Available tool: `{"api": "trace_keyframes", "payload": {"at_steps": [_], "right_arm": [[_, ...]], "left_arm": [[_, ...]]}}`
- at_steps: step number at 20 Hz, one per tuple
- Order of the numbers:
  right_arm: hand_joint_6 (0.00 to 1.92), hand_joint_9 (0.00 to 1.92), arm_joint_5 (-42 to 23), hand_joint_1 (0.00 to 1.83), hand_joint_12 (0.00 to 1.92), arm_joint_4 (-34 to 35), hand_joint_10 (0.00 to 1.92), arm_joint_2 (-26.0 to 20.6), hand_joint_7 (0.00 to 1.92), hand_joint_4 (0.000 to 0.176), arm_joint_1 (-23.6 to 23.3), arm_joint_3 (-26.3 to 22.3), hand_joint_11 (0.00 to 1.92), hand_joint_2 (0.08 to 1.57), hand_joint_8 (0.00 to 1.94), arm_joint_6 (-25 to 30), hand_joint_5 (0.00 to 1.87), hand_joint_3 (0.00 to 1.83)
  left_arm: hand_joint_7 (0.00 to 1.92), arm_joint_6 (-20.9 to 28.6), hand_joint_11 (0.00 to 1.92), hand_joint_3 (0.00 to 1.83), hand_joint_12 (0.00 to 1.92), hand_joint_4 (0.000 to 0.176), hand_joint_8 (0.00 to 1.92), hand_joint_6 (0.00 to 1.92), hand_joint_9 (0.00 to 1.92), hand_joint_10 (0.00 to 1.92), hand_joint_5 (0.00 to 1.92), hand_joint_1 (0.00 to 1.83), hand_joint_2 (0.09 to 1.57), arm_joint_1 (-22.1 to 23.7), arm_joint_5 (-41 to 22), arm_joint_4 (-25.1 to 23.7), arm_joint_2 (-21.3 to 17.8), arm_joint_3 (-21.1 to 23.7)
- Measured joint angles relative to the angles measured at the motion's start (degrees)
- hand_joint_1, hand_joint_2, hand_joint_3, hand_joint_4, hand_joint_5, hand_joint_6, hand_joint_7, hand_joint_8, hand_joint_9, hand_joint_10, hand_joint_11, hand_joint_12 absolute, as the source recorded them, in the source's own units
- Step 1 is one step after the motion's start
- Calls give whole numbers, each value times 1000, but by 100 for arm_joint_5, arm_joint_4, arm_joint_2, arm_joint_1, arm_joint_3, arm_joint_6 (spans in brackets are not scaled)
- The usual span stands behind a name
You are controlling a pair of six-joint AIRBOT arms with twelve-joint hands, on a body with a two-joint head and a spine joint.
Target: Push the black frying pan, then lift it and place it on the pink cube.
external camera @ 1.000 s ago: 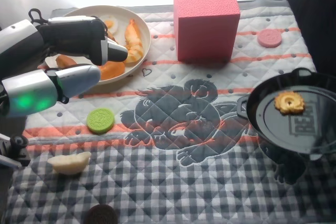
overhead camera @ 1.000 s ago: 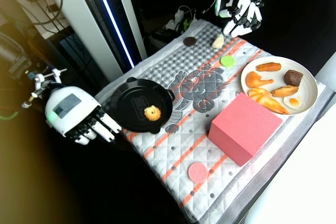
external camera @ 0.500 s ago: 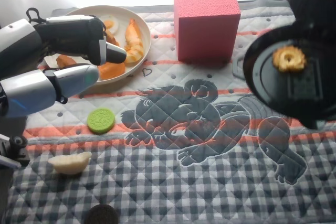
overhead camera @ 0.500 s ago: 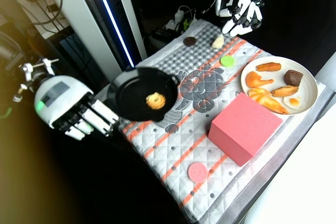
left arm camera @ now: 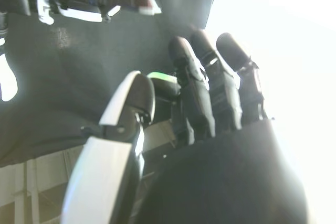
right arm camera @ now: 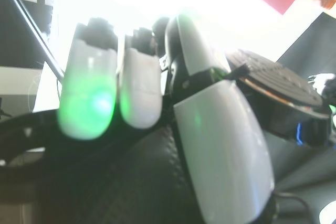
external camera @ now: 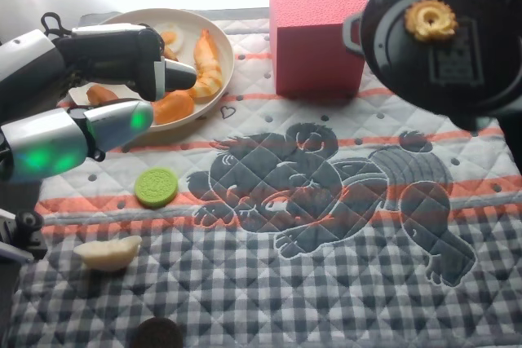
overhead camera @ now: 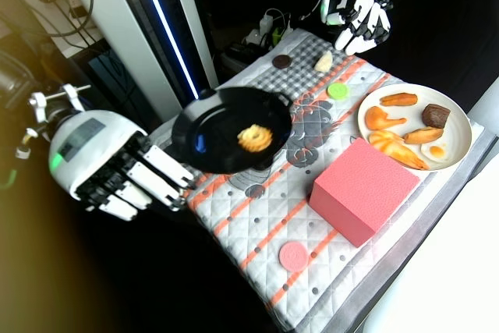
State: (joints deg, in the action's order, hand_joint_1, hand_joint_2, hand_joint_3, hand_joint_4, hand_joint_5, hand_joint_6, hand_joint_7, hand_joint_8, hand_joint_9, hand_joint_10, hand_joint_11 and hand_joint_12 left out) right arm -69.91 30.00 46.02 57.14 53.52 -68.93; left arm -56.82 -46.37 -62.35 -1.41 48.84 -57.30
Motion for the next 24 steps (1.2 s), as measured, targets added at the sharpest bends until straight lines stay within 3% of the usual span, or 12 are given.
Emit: {"api": "trace_keyframes", "payload": {"at_steps": [2, 5, 8, 11, 14, 15, 17, 22, 24], "right_arm": [[1921, 1720, 350, 1367, 1921, -33, 1921, 179, 1588, 0, -367, 238, 1717, 1339, 1941, -44, 1240, 5], [1921, 1641, 968, 1290, 1921, -157, 1921, 503, 1488, 0, -960, 625, 1661, 1340, 1941, -85, 1208, 5], [1921, 1637, 1388, 1329, 1921, -267, 1921, 763, 1503, 0, -1397, 931, 1652, 1340, 1941, -175, 1244, 3], [1921, 1628, 1803, 1346, 1921, -321, 1921, 1027, 1513, 0, -1716, 1235, 1599, 1310, 1941, -188, 1304, 0], [1921, 1555, 2164, 1387, 1921, -337, 1921, 1239, 1442, 0, -2098, 1537, 1575, 1297, 1941, -247, 1284, 0], [1921, 1572, 2245, 1497, 1921, -378, 1921, 1298, 1452, 0, -2236, 1637, 1594, 1279, 1941, -273, 1275, 0], [1921, 1563, 2361, 1485, 1921, -417, 1921, 1425, 1469, 0, -2415, 1801, 1540, 1292, 1941, -317, 1286, 0], [1921, 1622, 2767, 1524, 1921, -385, 1921, 1731, 1534, 0, -2605, 2201, 1648, 1265, 1941, -332, 1351, 0], [1921, 1632, 2931, 1521, 1921, -391, 1921, 1845, 1533, 0, -2693, 2347, 1666, 1263, 1941, -330, 1323, 0]], "left_arm": [[656, -4, 0, 0, 1454, 0, 3, 1752, 435, 465, 450, 884, 1432, -28, 2, 37, 0, 0], [669, -4, 0, 0, 1495, 0, 7, 1739, 459, 445, 459, 897, 1426, -105, -63, 70, 0, 0], [695, -7, 0, 0, 1543, 0, 14, 1732, 480, 477, 460, 933, 1422, -177, -63, 125, 0, 0], [765, -7, 2, 1, 1663, 0, 24, 1694, 442, 851, 484, 970, 1402, -177, -120, 201, 26, -2], [754, -4, 0, 1, 1627, 0, 15, 1718, 419, 866, 468, 954, 1414, -197, -151, 197, 52, -4], [772, 2, 6, 0, 1632, 0, 23, 1712, 431, 871, 471, 957, 1412, -212, -157, 223, 92, -22], [799, 28, 3, 0, 1611, 0, 33, 1698, 438, 857, 482, 965, 1405, -236, -157, 203, 125, -59], [672, 116, 0, 1, 1526, 0, 1, 1731, 475, 474, 462, 921, 1421, -236, -173, 225, 210, -129], [691, 120, 3, 0, 1562, 0, 6, 1713, 480, 525, 475, 934, 1413, -238, -201, 216, 214, -142]]}}
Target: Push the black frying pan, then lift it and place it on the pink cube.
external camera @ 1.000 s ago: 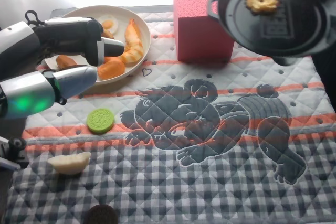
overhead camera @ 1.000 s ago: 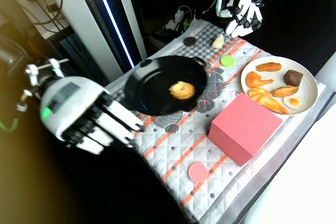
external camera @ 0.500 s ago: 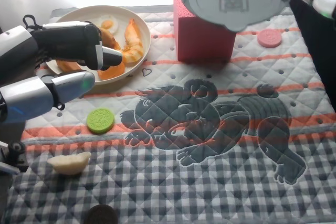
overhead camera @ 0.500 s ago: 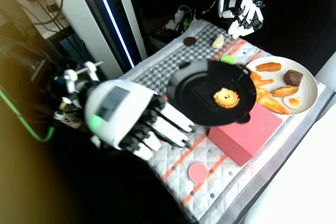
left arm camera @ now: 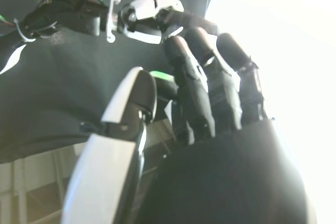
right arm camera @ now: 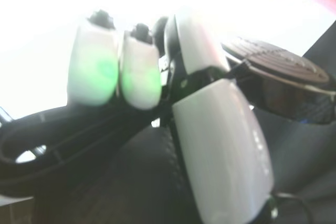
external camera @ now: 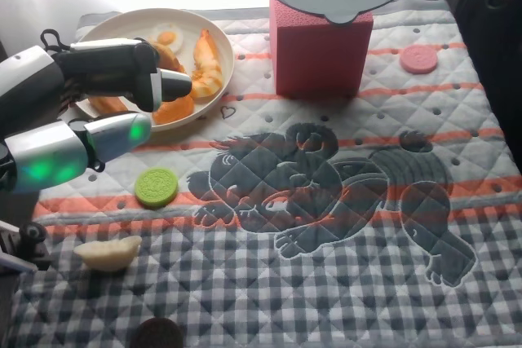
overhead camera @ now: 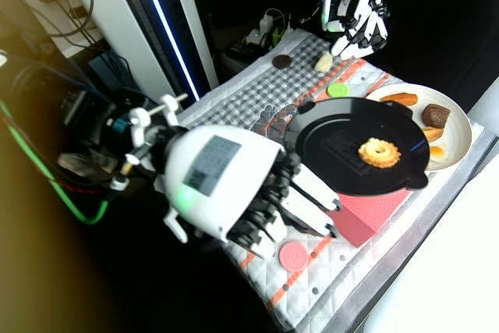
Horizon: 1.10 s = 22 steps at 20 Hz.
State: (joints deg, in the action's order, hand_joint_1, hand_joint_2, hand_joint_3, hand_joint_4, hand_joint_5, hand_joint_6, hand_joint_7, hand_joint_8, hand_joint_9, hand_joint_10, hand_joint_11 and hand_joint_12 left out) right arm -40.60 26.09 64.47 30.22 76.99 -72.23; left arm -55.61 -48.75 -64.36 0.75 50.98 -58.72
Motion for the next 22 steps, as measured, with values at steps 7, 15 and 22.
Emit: {"api": "trace_keyframes", "payload": {"at_steps": [7, 15, 22], "right_arm": [[1921, 1605, 542, 1525, 1921, 205, 1921, 461, 1469, 176, -111, 612, 1649, 1240, 1941, -2, 1291, 0], [1921, 1574, 1093, 1581, 1921, 476, 1921, 741, 1457, 176, -111, 1016, 1643, 1242, 1941, -7, 1298, 0], [1921, 1599, 1185, 1477, 1921, 765, 1921, 778, 1462, 176, -111, 1165, 1651, 1289, 1941, -162, 1283, 17]], "left_arm": [[613, 61, 0, 0, 1506, 0, 0, 1741, 432, 432, 454, 925, 1427, -11, -122, -2, 72, -68], [636, 120, 2, 0, 1582, 0, 5, 1728, 549, 281, 464, 921, 1422, -46, -205, 39, 114, -92], [632, 146, 9, 0, 1558, 0, 7, 1731, 552, 267, 463, 917, 1422, -81, -221, 63, 144, -109]]}}
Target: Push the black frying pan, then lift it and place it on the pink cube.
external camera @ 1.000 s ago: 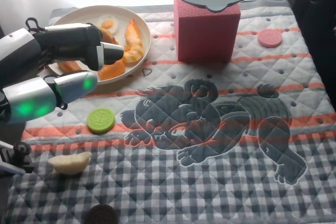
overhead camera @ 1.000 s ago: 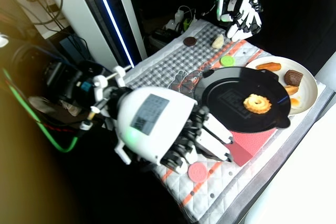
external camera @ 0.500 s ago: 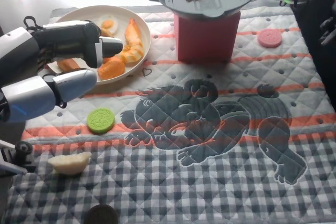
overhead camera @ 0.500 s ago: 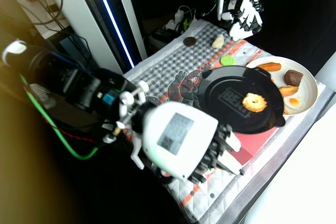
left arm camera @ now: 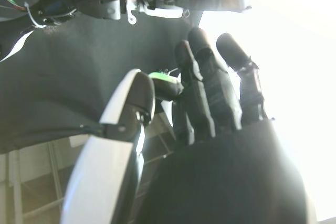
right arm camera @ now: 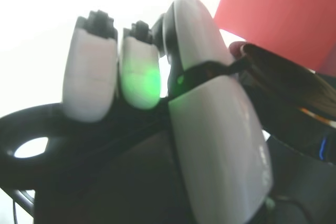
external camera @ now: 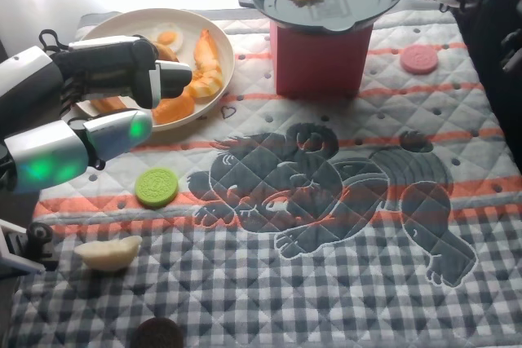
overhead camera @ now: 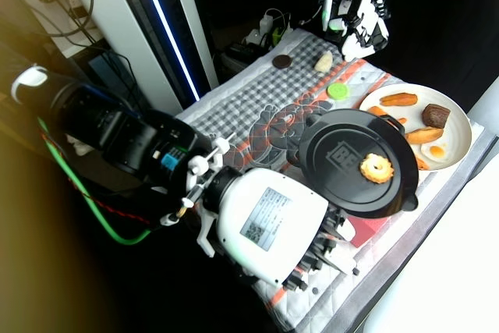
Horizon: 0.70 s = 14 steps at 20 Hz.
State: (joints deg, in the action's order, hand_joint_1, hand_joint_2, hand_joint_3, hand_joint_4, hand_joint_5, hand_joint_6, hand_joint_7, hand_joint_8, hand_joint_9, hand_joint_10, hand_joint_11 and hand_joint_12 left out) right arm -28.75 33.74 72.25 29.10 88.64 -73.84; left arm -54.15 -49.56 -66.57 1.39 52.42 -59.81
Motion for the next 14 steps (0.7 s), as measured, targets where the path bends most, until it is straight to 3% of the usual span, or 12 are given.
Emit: {"api": "trace_keyframes", "payload": {"at_steps": [5, 7, 8, 9, 10, 11, 12, 13, 14], "right_arm": [[1921, 1588, 35, 1436, 1921, 39, 1921, 0, 1438, 176, -74, 26, 1651, 1294, 1941, -17, 1229, 14], [1921, 1450, 44, 1362, 1921, 111, 1921, 24, 1311, 174, -83, 142, 1526, 1401, 1941, -17, 1105, 54], [1921, 1375, 46, 1405, 1921, 151, 1921, 24, 1229, 168, -83, 164, 1447, 1354, 1941, -31, 1086, 26], [1737, 1213, 87, 1095, 1921, 254, 1921, 24, 1045, 0, -83, 190, 1300, 1348, 1941, -114, 670, 39], [1481, 947, 138, 1171, 1831, 326, 1651, 35, 846, 0, -83, 216, 993, 1297, 1626, -236, 589, 13], [1327, 869, 181, 1309, 1768, 393, 1576, 48, 753, 0, -83, 236, 901, 1260, 1489, -278, 563, 0], [1314, 870, 240, 1336, 1680, 450, 1527, 70, 742, 0, -83, 271, 860, 1249, 1423, -286, 535, 0], [1516, 819, 280, 1311, 1628, 511, 1535, 83, 643, 0, -83, 289, 739, 1288, 1477, -295, 448, 0], [1662, 652, 299, 1123, 1669, 520, 1378, 85, 652, 0, -83, 289, 606, 1357, 1586, -306, 414, 6]], "left_arm": [[643, 15, 29, 0, 1559, 0, 8, 1756, 563, 260, 449, 859, 1436, -63, -39, 31, 4, -7], [642, 28, 4, 1, 1567, 0, 5, 1751, 555, 255, 451, 880, 1433, -66, -39, 76, 46, -35], [641, 44, 0, 0, 1560, 0, 4, 1742, 553, 252, 456, 901, 1429, -66, -44, 70, 59, -42], [640, 48, 0, 0, 1578, 0, 3, 1739, 554, 256, 458, 903, 1428, -66, -42, 85, 76, -42], [643, 48, 9, 0, 1569, 0, 3, 1733, 565, 261, 462, 904, 1425, -66, -39, 81, 90, -42], [647, 52, 8, 0, 1567, 0, 5, 1733, 565, 261, 462, 905, 1424, -66, -39, 55, 94, -39], [643, 63, 15, 0, 1571, 0, 3, 1737, 569, 263, 459, 903, 1426, -68, -46, 37, 94, -39], [629, 66, 9, 2, 1560, 0, 1, 1753, 547, 243, 450, 877, 1434, -74, -55, 55, 94, -42], [635, 68, 45, 0, 1552, 0, 3, 1748, 564, 239, 454, 880, 1432, -85, -66, 76, 92, -42]]}}
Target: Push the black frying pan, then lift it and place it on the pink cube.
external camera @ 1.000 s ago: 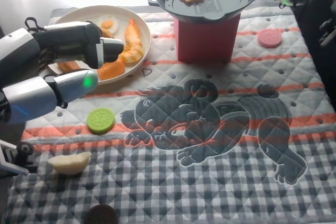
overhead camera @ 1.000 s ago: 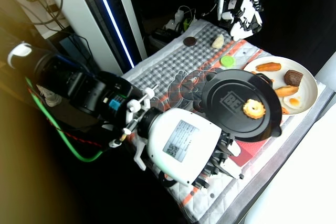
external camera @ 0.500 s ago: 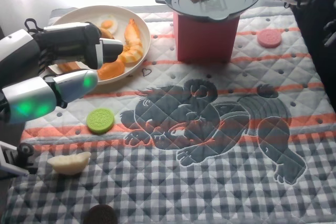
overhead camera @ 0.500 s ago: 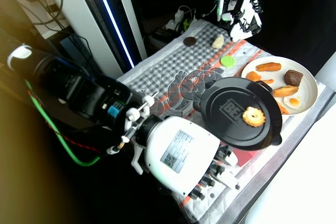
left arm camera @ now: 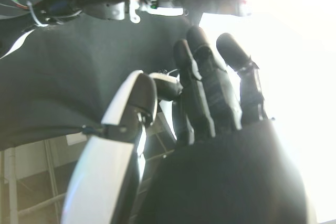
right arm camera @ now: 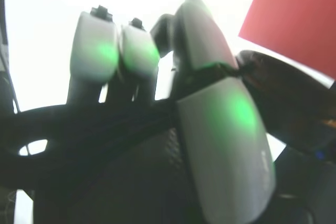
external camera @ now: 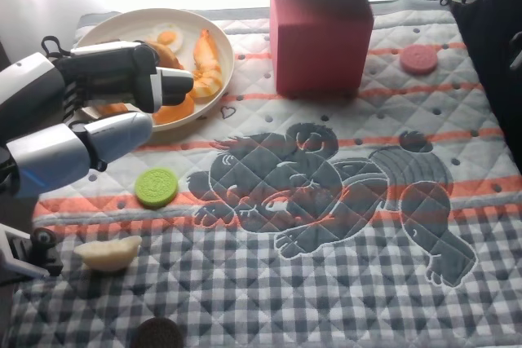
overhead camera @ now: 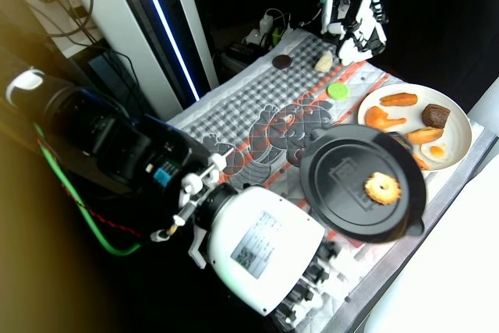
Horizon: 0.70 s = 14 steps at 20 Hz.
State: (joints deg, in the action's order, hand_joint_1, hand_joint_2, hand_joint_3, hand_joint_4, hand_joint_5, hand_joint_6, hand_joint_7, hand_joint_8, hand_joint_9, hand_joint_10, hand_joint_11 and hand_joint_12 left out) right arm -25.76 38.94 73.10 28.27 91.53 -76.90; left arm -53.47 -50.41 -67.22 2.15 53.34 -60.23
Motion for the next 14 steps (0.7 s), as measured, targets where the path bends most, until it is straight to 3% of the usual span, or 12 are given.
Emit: {"api": "trace_keyframes", "payload": {"at_steps": [1, 2, 3, 4, 8, 10, 11, 14], "right_arm": [[1529, 677, 22, 1121, 1855, 13, 1673, 15, 634, 0, 0, -2, 663, 1380, 1797, -44, 427, 3], [1635, 814, 46, 1033, 1908, 37, 1871, 20, 670, 0, 0, -4, 837, 1364, 1912, -59, 537, 0], [1864, 905, 59, 1137, 1918, 44, 1911, 22, 763, 0, 2, -13, 928, 1291, 1935, -61, 645, 0], [1910, 976, 68, 1157, 1920, 42, 1919, 22, 849, 0, 22, -13, 1005, 1260, 1940, -63, 789, 0], [1921, 940, 96, 1103, 1921, 52, 1921, 35, 818, 0, 133, -57, 1034, 1247, 1941, -79, 773, 0], [1921, 878, 72, 1090, 1921, 33, 1921, 39, 786, 6, 177, -109, 962, 1263, 1941, -76, 787, 4], [1921, 856, 37, 1033, 1921, 37, 1921, 42, 755, 0, 219, -184, 941, 1295, 1941, -81, 751, 10], [1921, 822, -50, 1020, 1921, -103, 1921, 7, 733, 0, 264, -369, 876, 1308, 1941, -81, 736, 10]], "left_arm": [[624, 2, 22, 0, 1537, 0, 0, 1747, 552, 217, 453, 889, 1431, -4, -11, 15, 0, 0], [620, 4, 14, 0, 1532, 0, 0, 1748, 556, 214, 452, 890, 1432, -7, -11, 22, 0, 0], [618, 20, 2, 1, 1530, 0, 0, 1750, 552, 207, 451, 887, 1433, -7, -15, 22, 0, 0], [637, 22, 25, 0, 1537, 0, 7, 1735, 568, 207, 460, 907, 1426, -13, -24, 22, 0, 2], [631, 39, 3, 2, 1523, 0, 2, 1767, 559, 183, 441, 856, 1441, -42, -61, 33, 0, 2], [631, 42, 0, 1, 1508, 0, 2, 1772, 558, 179, 437, 853, 1444, -48, -68, 28, 0, 2], [633, 42, 0, 0, 1591, 0, 2, 1770, 564, 184, 439, 857, 1443, -55, -72, 50, 0, 2], [642, 42, 0, 0, 1596, 0, 8, 1779, 573, 199, 432, 848, 1447, -59, -90, 94, 0, 2]]}}
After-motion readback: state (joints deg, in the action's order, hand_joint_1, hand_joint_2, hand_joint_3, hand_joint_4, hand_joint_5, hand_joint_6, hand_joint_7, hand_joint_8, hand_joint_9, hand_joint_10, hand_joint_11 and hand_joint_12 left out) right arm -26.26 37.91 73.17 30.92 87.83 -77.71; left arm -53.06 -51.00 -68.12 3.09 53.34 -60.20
